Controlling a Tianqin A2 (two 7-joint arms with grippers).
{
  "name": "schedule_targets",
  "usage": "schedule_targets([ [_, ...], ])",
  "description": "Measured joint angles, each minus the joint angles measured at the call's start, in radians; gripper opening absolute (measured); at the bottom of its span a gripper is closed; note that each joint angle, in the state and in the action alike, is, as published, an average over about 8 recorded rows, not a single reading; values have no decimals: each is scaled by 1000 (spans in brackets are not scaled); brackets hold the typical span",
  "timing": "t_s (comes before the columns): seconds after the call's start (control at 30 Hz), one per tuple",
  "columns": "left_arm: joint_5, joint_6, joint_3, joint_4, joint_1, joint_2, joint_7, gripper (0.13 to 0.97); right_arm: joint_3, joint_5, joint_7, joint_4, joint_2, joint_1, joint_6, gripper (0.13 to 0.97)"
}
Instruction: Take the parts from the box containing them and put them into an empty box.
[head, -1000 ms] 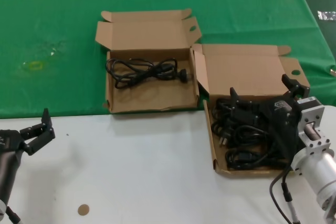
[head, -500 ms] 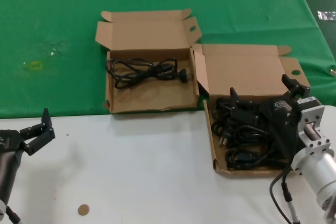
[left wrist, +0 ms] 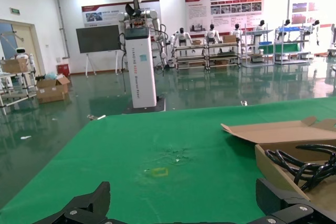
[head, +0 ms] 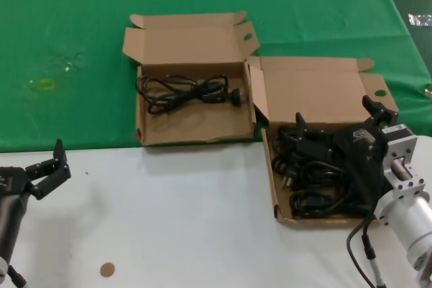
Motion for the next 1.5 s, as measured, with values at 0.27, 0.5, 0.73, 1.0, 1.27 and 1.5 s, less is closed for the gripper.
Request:
schedule_targets([
  [0.27,0,0,0,0,0,0,0,966,0,0,0,0,0,0,0,966],
  [0.5,0,0,0,0,0,0,0,966,0,0,0,0,0,0,0,966],
  [0.73,0,0,0,0,0,0,0,966,0,0,0,0,0,0,0,966],
  [1.0,0,0,0,0,0,0,0,966,0,0,0,0,0,0,0,966],
  [1.27,0,0,0,0,0,0,0,966,0,0,0,0,0,0,0,966],
  [1.5,0,0,0,0,0,0,0,966,0,0,0,0,0,0,0,966],
])
